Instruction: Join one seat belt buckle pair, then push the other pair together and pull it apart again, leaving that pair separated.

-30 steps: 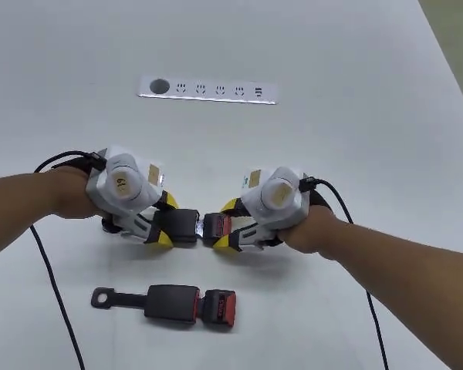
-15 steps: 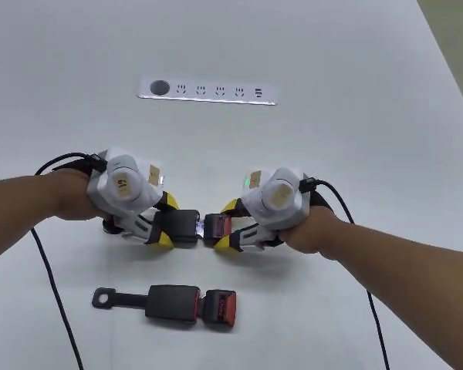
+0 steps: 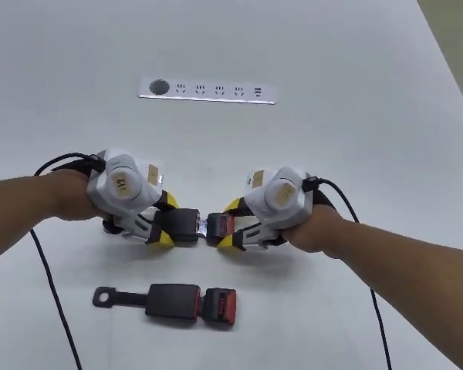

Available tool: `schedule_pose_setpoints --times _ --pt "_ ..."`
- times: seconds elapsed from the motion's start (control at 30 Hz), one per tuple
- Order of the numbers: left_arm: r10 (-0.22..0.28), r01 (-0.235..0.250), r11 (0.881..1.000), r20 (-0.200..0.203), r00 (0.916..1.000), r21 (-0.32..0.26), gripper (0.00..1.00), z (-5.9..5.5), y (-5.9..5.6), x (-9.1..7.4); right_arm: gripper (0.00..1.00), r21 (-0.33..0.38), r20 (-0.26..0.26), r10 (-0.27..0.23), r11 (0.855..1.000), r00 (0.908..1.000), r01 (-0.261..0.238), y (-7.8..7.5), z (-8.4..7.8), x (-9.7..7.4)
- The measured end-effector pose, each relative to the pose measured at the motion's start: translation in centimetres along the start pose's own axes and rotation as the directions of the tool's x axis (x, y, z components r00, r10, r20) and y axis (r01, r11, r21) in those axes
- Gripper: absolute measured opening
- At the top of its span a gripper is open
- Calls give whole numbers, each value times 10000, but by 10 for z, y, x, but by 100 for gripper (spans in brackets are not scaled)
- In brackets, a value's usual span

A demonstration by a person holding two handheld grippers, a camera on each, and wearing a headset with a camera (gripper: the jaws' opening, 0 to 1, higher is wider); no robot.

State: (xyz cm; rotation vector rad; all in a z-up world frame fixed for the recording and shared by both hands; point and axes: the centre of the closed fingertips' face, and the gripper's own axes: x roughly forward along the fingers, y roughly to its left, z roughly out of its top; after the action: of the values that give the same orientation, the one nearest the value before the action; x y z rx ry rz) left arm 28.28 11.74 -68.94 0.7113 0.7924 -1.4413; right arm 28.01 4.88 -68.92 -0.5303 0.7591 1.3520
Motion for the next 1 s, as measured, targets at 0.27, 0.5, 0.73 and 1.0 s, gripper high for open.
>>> schedule_pose_setpoints --times 0.27,0.5,0.73,1.0 --pt "13 -13 10000 45 10000 -35 34 1 0 0 32 137 194 -48 9999 9998 45 0 -2 -3" --pt "70 -69 9999 72 9999 -121 34 0 1 0 32 31 149 17 10000 9999 -17 -6 -7 -5" --pt "93 -91 9999 91 9999 -142 34 1 1 0 33 119 184 6 9999 9998 -9 -5 -17 -12" --pt "109 -108 9998 102 9999 -141 34 0 2 1 33 134 216 45 9999 9998 -48 -8 -29 -24"
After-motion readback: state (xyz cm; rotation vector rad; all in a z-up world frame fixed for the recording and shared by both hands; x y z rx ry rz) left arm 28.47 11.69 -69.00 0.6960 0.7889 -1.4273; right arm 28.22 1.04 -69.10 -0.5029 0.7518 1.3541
